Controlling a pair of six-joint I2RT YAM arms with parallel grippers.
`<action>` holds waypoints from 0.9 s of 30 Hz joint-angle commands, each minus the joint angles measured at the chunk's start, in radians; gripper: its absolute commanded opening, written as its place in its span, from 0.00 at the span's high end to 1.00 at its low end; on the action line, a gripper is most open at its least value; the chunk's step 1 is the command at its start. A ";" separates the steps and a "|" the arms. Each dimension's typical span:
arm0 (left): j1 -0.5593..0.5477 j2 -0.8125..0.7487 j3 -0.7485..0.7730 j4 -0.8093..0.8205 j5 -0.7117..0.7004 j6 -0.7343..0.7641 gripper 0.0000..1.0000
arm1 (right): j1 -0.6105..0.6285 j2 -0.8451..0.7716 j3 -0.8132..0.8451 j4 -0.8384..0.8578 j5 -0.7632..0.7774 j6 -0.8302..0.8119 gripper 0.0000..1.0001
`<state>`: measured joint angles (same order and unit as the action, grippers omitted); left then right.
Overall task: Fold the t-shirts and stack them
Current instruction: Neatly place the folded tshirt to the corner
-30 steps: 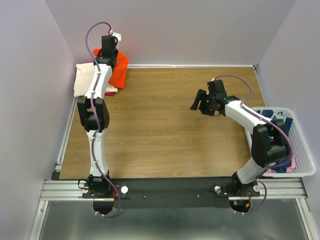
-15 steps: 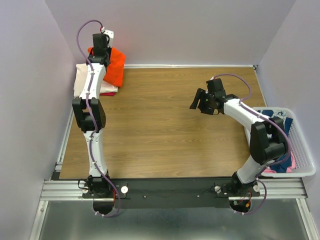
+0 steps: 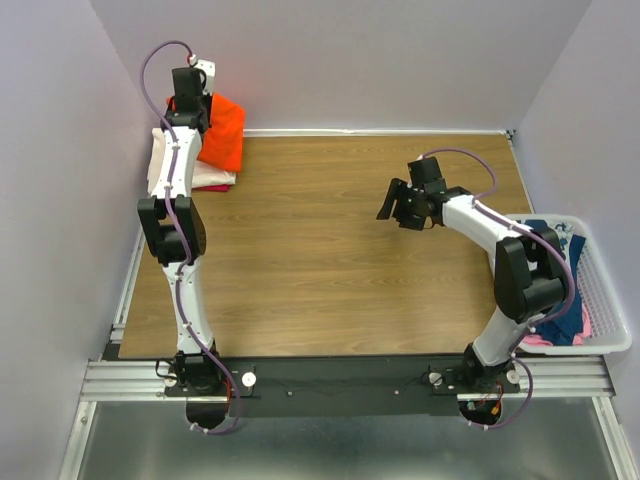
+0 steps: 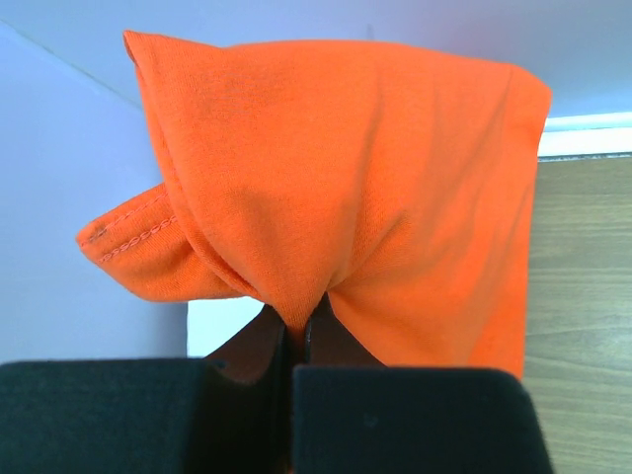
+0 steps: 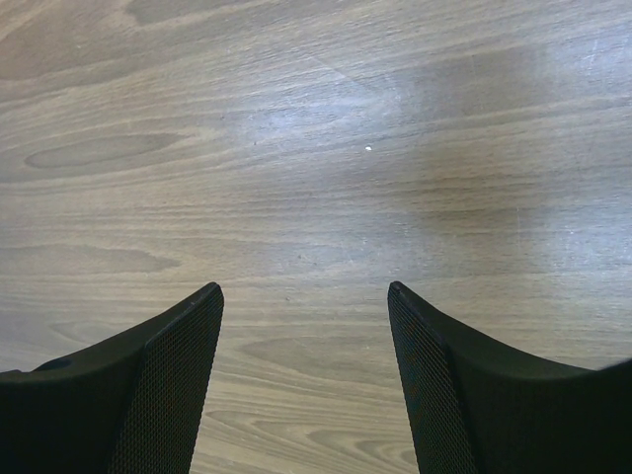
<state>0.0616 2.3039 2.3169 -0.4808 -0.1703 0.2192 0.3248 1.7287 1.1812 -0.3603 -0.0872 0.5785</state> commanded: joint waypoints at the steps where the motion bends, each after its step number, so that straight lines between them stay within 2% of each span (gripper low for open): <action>1: 0.017 0.011 0.036 0.022 0.018 -0.001 1.00 | 0.010 0.031 0.035 -0.019 0.004 -0.009 0.25; 12: 0.046 0.097 0.067 0.019 -0.001 -0.004 1.00 | 0.013 0.072 0.051 -0.022 0.000 -0.012 0.25; 27: 0.073 0.134 0.078 0.024 -0.021 -0.018 1.00 | 0.017 0.081 0.051 -0.023 0.004 -0.011 0.25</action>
<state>0.1181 2.4226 2.3508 -0.4793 -0.1707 0.2123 0.3332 1.7897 1.2053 -0.3618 -0.0872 0.5751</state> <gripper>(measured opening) 0.045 0.745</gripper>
